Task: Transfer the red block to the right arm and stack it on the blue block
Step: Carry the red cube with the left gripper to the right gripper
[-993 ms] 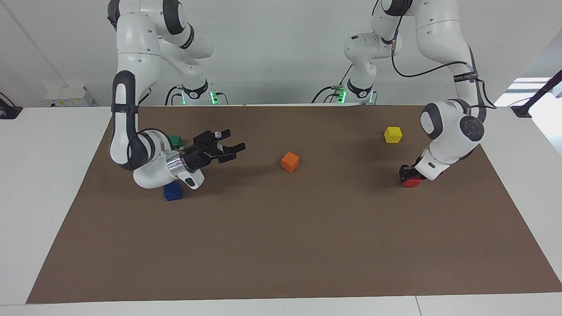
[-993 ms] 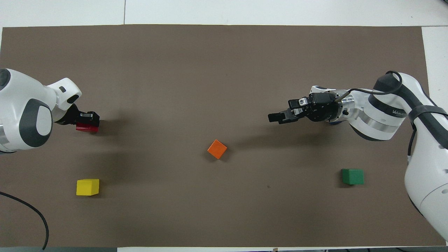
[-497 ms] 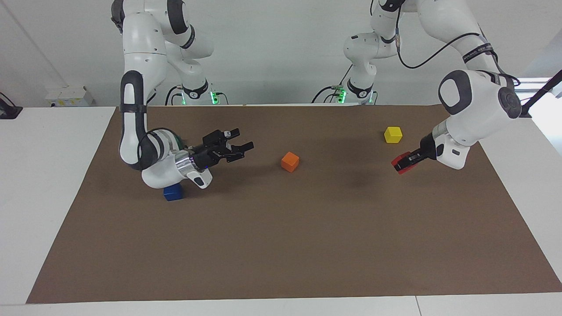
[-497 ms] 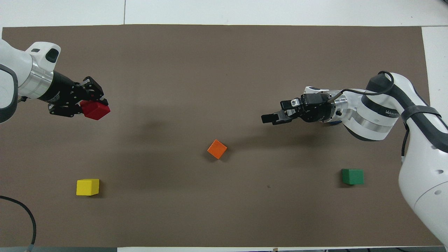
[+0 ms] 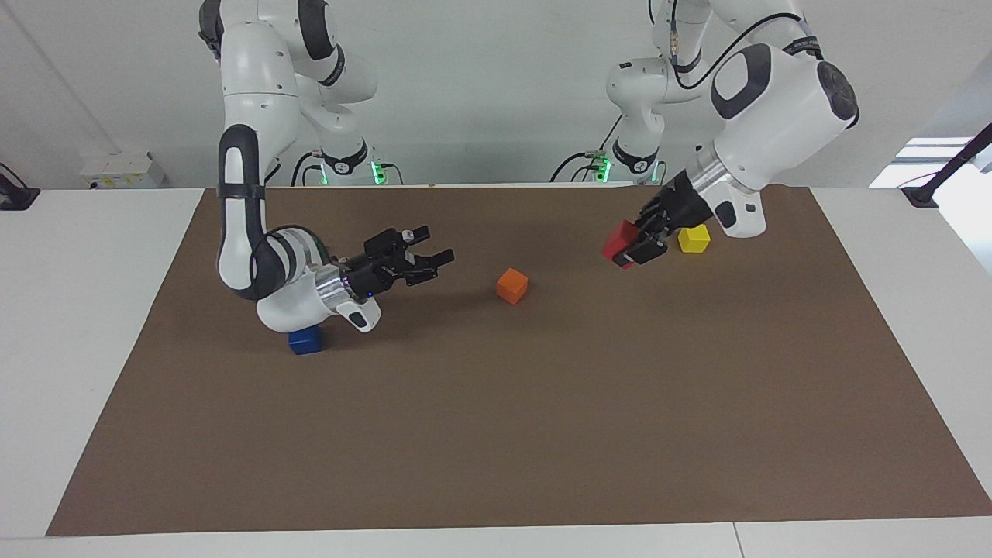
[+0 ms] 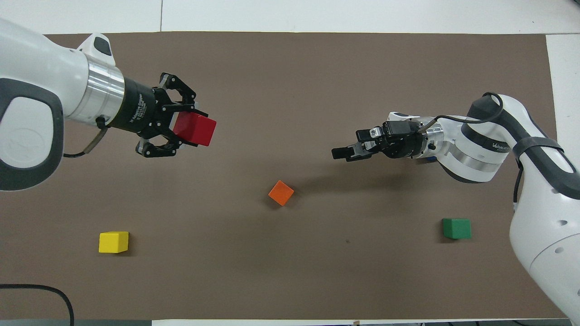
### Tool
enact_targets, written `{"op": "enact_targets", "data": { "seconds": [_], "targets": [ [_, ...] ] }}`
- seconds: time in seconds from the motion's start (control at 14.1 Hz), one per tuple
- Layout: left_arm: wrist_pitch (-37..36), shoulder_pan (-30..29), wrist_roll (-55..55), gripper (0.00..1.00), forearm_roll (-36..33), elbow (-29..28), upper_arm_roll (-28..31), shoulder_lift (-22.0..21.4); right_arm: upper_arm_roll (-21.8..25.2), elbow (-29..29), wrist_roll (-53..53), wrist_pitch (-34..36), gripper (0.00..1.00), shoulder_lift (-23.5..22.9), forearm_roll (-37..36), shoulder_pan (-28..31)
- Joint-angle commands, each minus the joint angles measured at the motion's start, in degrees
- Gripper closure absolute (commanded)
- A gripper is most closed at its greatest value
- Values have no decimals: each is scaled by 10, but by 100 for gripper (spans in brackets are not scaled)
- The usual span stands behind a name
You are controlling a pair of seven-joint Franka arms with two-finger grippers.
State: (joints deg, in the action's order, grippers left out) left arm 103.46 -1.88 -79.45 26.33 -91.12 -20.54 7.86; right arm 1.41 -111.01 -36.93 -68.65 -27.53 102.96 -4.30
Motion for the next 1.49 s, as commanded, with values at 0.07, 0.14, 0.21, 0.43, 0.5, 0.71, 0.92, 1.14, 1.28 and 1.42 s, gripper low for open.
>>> {"op": "enact_targets", "data": {
  "seconds": [0.07,0.14,0.21,0.43,0.5,0.71,0.92,1.14,1.28,1.42],
  "targets": [
    [93,19,-174,100,66,-15,-32,1,0,-1,-5,-19,0,-2,27,-15],
    [122,20,-184,100,104,-37,-33,-7,0,-1,-5,-19,0,-2,27,-15],
    [154,27,-209,100,140,-70,-33,-24,0,-1,-5,-20,0,-2,27,-15],
    [283,67,-310,100,196,-145,-33,-45,0,-1,-5,-24,0,-2,27,-15],
    [316,80,-317,100,222,-158,-33,-45,0,-1,-5,-24,0,-2,27,-15],
    [393,122,-323,100,338,-205,-33,-57,0,-1,-5,-24,0,-2,27,-16],
    [428,153,-323,100,356,-218,-33,-59,0,-2,-6,-24,0,-2,26,-15],
    [482,194,-329,100,383,-235,-33,-57,0,-2,-6,-25,0,-2,26,-15],
    [492,201,-326,100,388,-238,-33,-56,0,-2,-6,-25,0,-2,26,-15],
    [516,219,-323,100,388,-241,-33,-55,0,-2,-6,-26,0,-2,27,-15]
  ]
}}
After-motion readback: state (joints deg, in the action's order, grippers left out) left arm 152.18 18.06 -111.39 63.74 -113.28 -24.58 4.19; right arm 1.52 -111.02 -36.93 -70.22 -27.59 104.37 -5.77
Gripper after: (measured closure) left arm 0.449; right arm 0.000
